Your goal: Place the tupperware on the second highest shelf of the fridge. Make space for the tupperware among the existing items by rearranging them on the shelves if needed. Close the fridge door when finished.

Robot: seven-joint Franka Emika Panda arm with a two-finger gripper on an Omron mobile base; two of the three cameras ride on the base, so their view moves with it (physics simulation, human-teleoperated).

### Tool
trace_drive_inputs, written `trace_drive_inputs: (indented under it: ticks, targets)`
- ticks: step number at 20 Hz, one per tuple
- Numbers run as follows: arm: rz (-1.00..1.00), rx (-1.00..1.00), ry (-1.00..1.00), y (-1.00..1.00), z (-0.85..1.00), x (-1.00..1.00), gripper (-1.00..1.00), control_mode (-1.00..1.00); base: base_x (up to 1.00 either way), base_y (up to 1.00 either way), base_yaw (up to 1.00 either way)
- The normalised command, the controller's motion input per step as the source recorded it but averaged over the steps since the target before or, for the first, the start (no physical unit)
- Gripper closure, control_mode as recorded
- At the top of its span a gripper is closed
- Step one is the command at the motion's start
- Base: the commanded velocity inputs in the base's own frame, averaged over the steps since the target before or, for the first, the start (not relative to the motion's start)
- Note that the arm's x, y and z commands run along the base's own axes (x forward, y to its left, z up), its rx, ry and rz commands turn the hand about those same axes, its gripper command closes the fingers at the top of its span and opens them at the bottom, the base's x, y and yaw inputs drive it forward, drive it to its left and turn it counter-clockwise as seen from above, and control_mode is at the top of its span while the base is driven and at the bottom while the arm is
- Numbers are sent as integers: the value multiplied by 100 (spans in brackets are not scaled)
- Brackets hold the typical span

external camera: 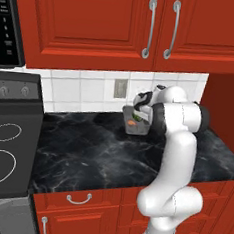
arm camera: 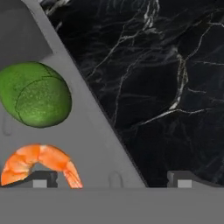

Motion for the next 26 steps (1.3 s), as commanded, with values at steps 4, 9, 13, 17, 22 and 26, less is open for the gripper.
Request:
trace_drive_inputs:
  ticks: [4, 9, 13, 17, 22, 26]
  targets:
    - [0, 0, 0, 0, -69, 24, -100, -100, 0, 0, 0]
    - [0, 0, 0, 0, -62, 26, -100, -100, 0, 0, 0]
    - [0, 0, -1, 2, -46, 4, -100, -100, 0, 0, 0]
    - [0, -4, -14, 24, 1, -31, -100, -100, 0, 0, 0]
    - [0, -7, -27, 27, 37, -44, -100, -100, 0, 0, 0]
    - [0, -7, -30, 28, 48, -42, -100, -100, 0, 0, 0]
